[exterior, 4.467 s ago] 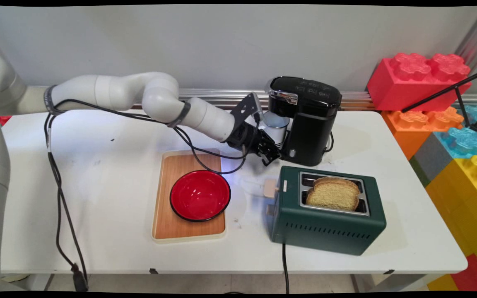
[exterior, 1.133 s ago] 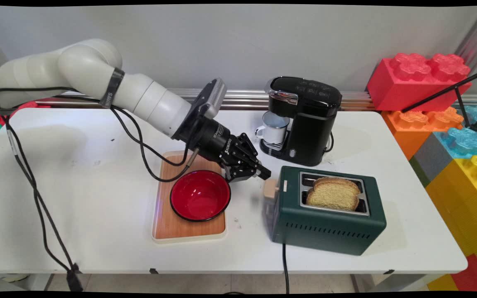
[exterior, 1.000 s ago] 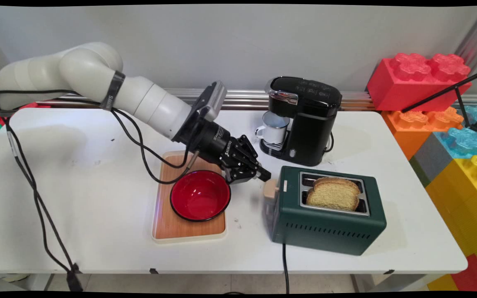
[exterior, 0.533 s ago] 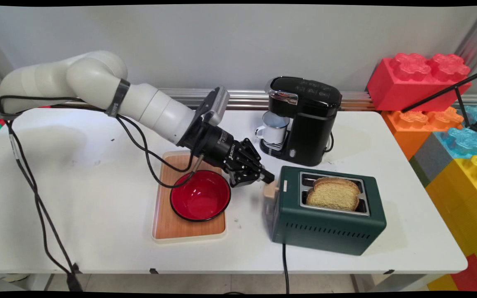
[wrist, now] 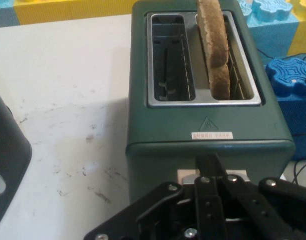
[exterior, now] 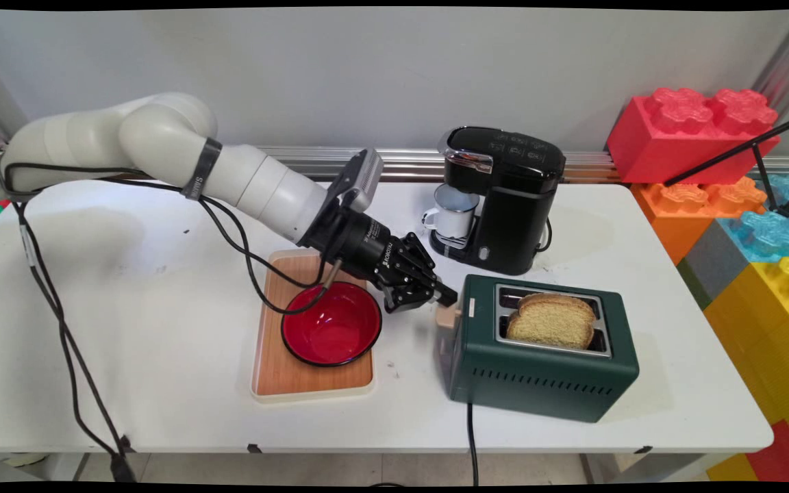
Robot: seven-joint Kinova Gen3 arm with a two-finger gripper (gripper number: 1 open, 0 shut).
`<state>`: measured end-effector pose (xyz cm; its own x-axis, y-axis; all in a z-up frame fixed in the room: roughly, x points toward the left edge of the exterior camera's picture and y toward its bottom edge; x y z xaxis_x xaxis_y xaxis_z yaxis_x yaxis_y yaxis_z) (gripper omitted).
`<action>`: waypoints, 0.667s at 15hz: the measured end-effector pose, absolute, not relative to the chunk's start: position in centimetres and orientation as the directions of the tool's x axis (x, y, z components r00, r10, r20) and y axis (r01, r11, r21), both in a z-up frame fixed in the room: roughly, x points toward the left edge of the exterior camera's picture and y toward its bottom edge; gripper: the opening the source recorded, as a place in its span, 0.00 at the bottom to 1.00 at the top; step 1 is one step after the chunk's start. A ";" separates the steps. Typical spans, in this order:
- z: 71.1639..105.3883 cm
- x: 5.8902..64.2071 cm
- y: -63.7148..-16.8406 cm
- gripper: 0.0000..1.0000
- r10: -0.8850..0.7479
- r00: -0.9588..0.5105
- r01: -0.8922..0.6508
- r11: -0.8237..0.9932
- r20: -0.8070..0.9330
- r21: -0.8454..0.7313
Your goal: Press the toaster switch
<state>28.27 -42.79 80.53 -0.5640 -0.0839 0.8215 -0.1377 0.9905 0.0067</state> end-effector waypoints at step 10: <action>79.0 28.5 -42.6 0.00 -0.097 -0.573 -0.135 0.991 0.814 0.023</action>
